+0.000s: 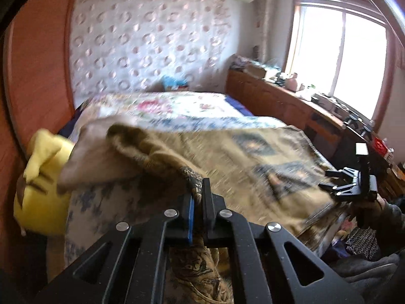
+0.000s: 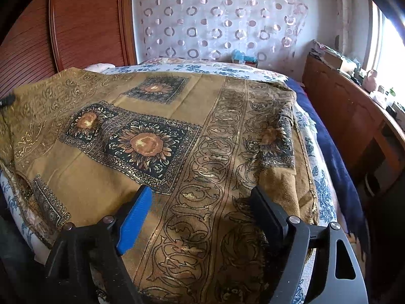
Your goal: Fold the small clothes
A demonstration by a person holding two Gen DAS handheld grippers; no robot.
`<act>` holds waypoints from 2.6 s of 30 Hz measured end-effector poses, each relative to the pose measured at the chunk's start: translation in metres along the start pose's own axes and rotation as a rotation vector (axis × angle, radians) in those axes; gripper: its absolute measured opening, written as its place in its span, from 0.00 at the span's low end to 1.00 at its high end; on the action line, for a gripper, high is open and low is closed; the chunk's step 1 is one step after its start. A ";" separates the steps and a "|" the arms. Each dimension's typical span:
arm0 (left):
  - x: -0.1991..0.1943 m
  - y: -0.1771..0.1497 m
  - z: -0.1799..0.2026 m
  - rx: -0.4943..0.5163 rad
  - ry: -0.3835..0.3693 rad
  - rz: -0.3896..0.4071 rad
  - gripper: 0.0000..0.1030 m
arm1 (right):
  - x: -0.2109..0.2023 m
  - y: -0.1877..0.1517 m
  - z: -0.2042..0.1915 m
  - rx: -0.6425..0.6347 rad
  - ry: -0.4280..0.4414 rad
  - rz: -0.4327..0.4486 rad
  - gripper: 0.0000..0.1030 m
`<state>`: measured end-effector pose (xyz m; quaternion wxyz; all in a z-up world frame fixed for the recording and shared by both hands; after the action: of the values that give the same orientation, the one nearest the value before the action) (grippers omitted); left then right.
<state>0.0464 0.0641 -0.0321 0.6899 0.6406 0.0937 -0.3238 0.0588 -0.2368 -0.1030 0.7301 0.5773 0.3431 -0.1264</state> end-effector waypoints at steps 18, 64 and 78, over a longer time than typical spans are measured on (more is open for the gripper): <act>0.064 0.066 0.107 0.191 -0.220 -0.008 0.03 | -0.011 0.010 0.007 0.022 0.048 -0.039 0.80; 0.085 0.007 0.072 0.108 -0.105 -0.108 0.72 | 0.026 0.073 -0.018 -0.120 0.164 -0.051 0.69; 0.080 0.002 0.062 0.074 -0.087 -0.091 0.72 | 0.025 0.082 -0.035 -0.190 0.181 -0.032 0.07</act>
<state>0.0921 -0.0203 -0.0639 0.6537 0.6462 0.0806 -0.3854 0.1122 -0.1745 -0.0609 0.7454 0.5091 0.4272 -0.0523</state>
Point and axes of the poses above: each gripper's, at about its wrist camera, not at the fingertips, and x roughly the way its jaws point, z to its right, y to its top, the point moved 3 cm from there along x, roughly the way its jaws point, and after that the axes turned 3 degrees about -y, right-handed, at the moved point
